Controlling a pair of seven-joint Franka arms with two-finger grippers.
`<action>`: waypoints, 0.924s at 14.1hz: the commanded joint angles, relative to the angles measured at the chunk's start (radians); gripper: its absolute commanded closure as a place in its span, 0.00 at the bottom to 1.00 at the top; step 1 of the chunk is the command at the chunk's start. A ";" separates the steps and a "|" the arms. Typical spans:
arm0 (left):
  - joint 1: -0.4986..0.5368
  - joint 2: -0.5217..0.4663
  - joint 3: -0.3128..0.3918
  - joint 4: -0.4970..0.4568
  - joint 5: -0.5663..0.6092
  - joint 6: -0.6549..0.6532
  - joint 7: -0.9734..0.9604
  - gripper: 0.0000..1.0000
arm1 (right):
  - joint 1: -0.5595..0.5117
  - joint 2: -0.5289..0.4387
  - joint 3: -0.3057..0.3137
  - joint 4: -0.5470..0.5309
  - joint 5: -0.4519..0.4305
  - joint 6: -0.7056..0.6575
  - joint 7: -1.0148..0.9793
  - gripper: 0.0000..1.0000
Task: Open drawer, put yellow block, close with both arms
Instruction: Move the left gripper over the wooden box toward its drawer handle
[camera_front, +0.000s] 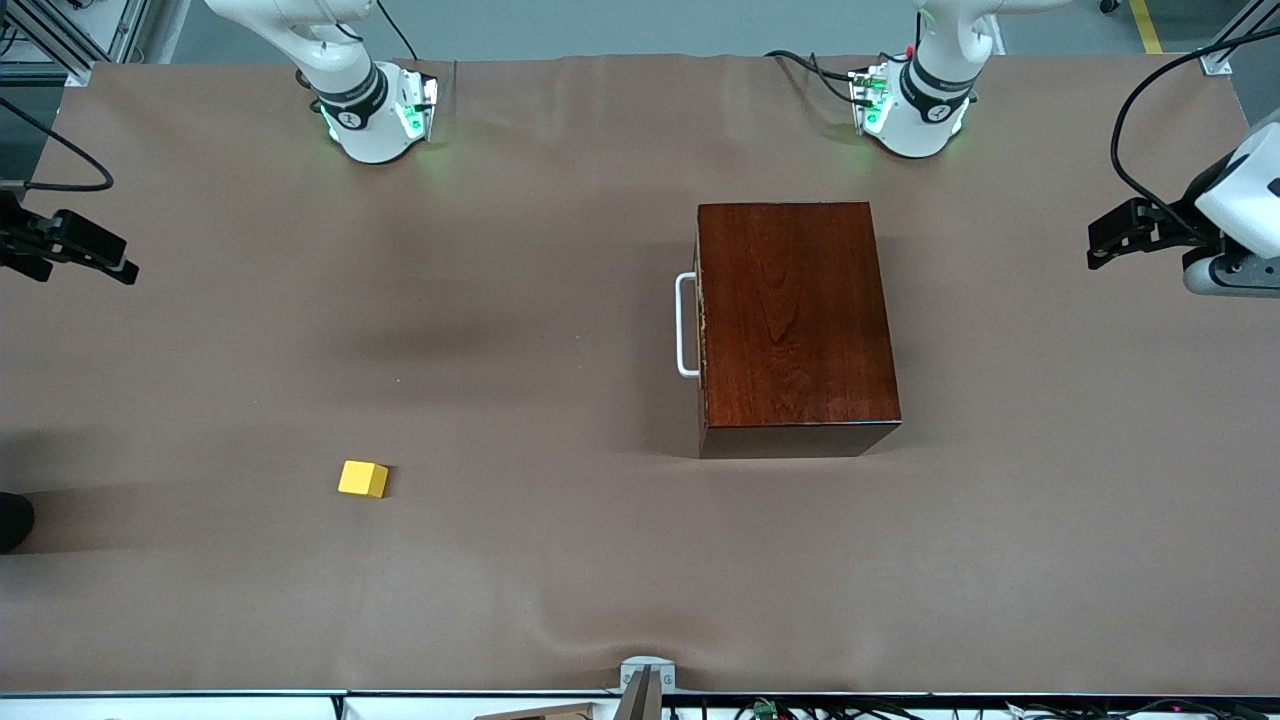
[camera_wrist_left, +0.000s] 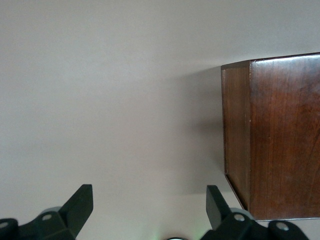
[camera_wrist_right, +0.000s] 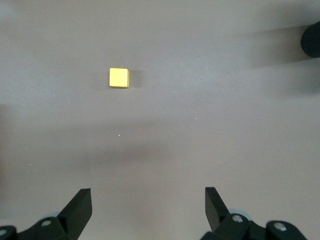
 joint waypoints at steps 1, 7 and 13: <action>0.010 -0.007 -0.007 -0.005 -0.016 -0.007 0.006 0.00 | -0.009 -0.003 0.003 0.013 -0.006 -0.014 -0.006 0.00; -0.004 -0.002 -0.010 0.004 -0.016 -0.008 -0.045 0.00 | -0.009 -0.002 0.003 0.013 -0.006 -0.012 -0.006 0.00; -0.050 0.024 -0.015 0.033 -0.019 -0.022 -0.100 0.00 | -0.009 -0.003 0.003 0.013 -0.006 -0.012 -0.006 0.00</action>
